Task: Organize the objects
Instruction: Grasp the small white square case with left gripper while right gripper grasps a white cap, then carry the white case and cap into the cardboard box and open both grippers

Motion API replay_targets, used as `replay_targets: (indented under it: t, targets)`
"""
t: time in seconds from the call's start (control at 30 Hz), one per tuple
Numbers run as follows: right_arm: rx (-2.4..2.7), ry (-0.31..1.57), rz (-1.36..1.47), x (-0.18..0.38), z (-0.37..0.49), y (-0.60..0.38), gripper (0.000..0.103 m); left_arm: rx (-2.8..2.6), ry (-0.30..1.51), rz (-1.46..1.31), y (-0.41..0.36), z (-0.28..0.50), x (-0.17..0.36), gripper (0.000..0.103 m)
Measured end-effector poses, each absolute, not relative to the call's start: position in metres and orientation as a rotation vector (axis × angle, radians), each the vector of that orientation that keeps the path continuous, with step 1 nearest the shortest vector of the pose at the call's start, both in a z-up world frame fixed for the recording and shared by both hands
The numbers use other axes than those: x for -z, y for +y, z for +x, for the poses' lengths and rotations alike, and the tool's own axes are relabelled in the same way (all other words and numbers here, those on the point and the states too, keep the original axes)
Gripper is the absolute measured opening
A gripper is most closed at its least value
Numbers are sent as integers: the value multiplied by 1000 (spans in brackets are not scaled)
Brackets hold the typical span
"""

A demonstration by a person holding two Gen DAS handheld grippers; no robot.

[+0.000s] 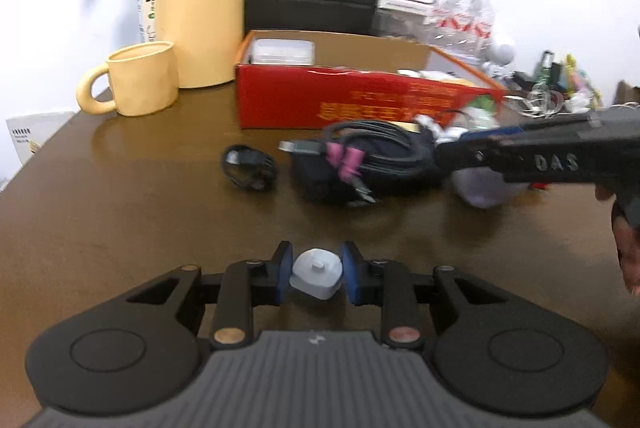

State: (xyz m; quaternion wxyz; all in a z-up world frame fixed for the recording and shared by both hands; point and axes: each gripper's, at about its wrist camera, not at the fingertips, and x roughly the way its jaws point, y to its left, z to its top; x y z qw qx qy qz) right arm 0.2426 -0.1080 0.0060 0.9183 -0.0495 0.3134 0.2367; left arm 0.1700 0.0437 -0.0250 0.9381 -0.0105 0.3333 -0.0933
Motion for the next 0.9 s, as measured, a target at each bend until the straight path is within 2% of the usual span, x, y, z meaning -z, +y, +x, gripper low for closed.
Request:
replay_targets:
  t: [0.27,0.5,0.7,0.9]
  targets:
    - [-404,635,16,-9,160,-159,27,312,623,-21,18,127,-5,27]
    - [-348,594,19,-17,145,-184,27,332,563,35,1,144,-23,27]
    - [-327,428,12,-53,207,-201,27,334,453,108,10,245,-81,27]
    - [-345,453,31,-74,346,-192,27,281,595,167,-18,407,-84,27]
